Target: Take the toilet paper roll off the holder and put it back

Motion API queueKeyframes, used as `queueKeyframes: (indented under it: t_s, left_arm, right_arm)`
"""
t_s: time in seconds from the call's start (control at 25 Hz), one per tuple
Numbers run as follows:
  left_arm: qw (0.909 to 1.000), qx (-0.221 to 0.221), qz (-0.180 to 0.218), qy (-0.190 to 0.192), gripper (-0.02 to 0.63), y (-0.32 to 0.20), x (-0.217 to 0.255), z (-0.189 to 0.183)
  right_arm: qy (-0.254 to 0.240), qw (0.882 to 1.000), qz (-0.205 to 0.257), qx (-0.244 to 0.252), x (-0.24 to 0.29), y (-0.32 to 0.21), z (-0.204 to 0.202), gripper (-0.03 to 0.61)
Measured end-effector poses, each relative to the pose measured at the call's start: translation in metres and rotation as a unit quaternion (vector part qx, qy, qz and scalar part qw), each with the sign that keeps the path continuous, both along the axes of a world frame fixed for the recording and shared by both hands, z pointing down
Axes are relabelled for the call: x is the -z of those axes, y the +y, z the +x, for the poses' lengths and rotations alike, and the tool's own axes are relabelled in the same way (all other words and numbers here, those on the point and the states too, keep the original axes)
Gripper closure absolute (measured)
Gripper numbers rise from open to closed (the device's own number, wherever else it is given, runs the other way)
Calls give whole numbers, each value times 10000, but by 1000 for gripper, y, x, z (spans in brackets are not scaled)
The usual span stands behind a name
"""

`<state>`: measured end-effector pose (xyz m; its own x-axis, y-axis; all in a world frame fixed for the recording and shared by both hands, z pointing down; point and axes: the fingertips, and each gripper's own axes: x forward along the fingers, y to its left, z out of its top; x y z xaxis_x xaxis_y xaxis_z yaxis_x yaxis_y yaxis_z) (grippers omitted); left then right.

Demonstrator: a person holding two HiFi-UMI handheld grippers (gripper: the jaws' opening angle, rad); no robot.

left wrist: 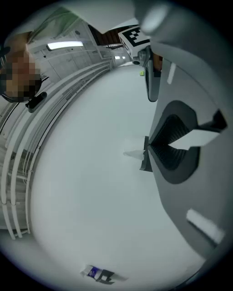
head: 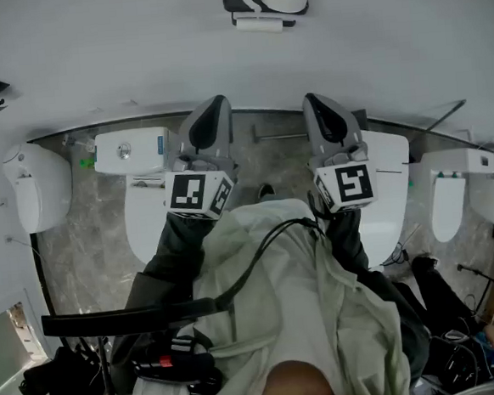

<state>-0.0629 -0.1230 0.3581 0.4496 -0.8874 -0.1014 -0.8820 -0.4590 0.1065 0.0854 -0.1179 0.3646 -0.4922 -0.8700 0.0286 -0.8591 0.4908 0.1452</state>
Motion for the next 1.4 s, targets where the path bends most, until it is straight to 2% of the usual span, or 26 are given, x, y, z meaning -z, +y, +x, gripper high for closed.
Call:
queueKeyframes:
  t_s: [0.24,0.44,0.8,0.92,1.04,1.16,1.28,1.4]
  left_arm:
    - [10000,16,29,-6,607,-6,1,9]
    - [10000,51,52,4,607,-10,5,10]
    - [9997,42,163,159,607,-36,15,10]
    - [9997,-8,211,113,607,-53,22,18]
    - [9997,-149,176,-88,595,-73,25,31]
    - [9992,-229,149,-297,461,-92,28,45]
    - [9990,-195,184,-353,304,-113,30,57]
    - [9989,-96,250,-376,182,-136,36,70]
  right_arm:
    - [14,10000,6,41,-3,-5,6,578]
    - [-182,9998,66,46,1,-10,6,578]
    - [-157,9998,-38,-86,-8,-14,17,578]
    - [-159,9997,-71,-183,-11,-14,26,578]
    - [-162,9994,-99,-297,-11,-13,36,578]
    - [-170,9990,-82,-401,-11,-13,47,578]
    - [-169,9986,-73,-488,-11,-16,55,578]
    - [-154,9984,-39,-542,-9,-18,60,578]
